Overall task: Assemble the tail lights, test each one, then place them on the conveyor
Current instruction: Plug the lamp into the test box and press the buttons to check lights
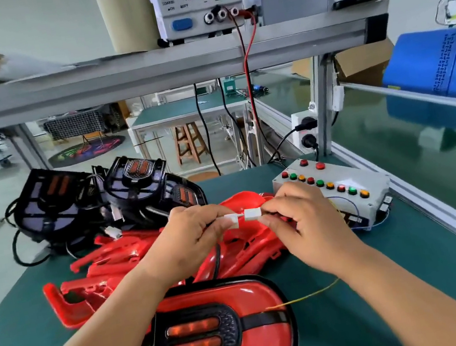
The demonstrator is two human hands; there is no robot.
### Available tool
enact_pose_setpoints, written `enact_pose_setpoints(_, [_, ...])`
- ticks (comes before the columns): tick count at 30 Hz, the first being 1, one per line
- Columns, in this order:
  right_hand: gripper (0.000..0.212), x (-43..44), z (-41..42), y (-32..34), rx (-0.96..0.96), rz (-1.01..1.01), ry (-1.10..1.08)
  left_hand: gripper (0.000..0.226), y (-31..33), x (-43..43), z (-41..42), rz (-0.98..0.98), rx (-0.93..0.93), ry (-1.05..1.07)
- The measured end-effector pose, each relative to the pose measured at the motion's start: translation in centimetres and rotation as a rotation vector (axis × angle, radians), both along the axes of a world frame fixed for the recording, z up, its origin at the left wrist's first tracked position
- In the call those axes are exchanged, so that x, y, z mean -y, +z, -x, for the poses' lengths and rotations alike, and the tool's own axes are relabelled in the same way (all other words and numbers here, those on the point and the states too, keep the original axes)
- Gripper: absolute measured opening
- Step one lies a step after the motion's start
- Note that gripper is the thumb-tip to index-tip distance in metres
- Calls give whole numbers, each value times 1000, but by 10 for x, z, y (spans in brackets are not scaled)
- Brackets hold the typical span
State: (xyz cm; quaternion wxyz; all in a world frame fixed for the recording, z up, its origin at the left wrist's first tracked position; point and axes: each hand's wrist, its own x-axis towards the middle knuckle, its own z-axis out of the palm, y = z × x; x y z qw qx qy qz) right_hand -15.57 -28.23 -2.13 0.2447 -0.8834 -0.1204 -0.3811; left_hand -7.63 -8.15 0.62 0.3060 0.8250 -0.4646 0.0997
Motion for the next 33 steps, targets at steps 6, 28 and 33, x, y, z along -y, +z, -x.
enact_pose_setpoints(6, [8,-12,-8,1,-15,58,38,18,0,-5,-1,43,-6,6])
enact_pose_setpoints(28, [14,-15,-19,6,-196,37,99,29,-1,-18,-7,-120,57,-9])
enact_pose_setpoints(33, [17,-26,-27,4,-175,13,138,28,-5,-20,-10,-67,-12,3])
